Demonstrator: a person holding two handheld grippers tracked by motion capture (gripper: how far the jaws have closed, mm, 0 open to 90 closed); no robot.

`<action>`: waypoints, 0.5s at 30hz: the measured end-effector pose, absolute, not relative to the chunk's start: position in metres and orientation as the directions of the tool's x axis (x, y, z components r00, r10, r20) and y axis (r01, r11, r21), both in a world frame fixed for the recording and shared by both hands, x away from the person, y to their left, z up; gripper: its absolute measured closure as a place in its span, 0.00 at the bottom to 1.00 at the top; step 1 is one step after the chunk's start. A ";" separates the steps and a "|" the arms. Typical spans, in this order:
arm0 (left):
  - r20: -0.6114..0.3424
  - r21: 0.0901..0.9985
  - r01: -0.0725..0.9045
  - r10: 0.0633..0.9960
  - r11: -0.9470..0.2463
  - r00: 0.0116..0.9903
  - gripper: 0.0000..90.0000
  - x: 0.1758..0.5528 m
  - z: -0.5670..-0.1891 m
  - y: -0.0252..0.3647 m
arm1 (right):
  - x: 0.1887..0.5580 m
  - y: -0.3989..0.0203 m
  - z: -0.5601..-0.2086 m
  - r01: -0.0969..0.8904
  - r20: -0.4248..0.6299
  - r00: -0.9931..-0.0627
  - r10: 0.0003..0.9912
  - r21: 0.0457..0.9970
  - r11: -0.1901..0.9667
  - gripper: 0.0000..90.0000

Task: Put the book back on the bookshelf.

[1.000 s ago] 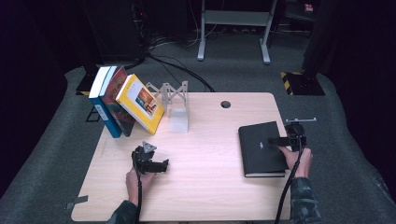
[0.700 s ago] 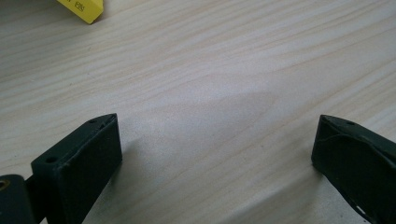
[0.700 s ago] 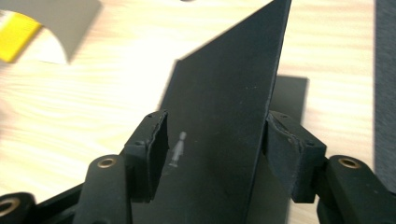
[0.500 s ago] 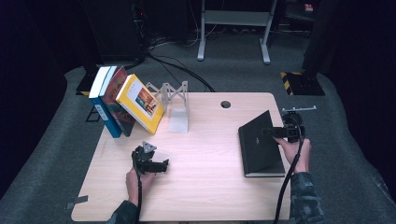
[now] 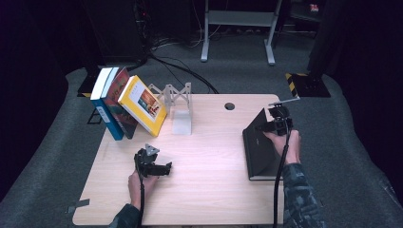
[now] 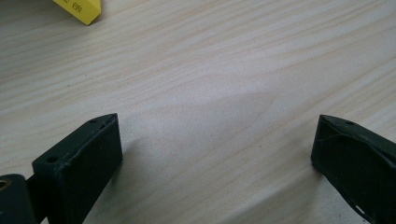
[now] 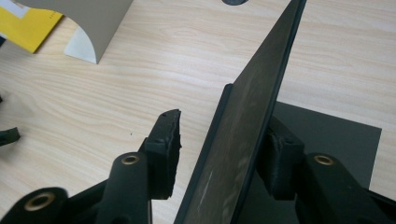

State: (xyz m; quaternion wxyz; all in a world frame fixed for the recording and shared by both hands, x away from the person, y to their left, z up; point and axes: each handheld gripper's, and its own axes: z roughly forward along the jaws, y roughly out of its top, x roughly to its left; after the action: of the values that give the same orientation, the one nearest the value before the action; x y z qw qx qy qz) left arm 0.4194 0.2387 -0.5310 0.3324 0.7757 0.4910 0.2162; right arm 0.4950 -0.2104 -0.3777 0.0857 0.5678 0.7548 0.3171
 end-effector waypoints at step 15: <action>0.008 0.729 0.616 0.903 -0.299 0.429 0.02 0.420 -0.531 0.238 | 0.532 -0.189 -0.374 0.817 0.134 -0.281 0.950 0.553 0.164 0.73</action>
State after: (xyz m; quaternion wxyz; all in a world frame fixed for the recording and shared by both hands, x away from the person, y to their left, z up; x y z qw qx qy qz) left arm 0.4196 0.2383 -0.5310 0.3334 0.7767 0.4891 0.2153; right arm 0.5325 -0.1895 -0.3742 0.1228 0.5867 0.7528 0.2719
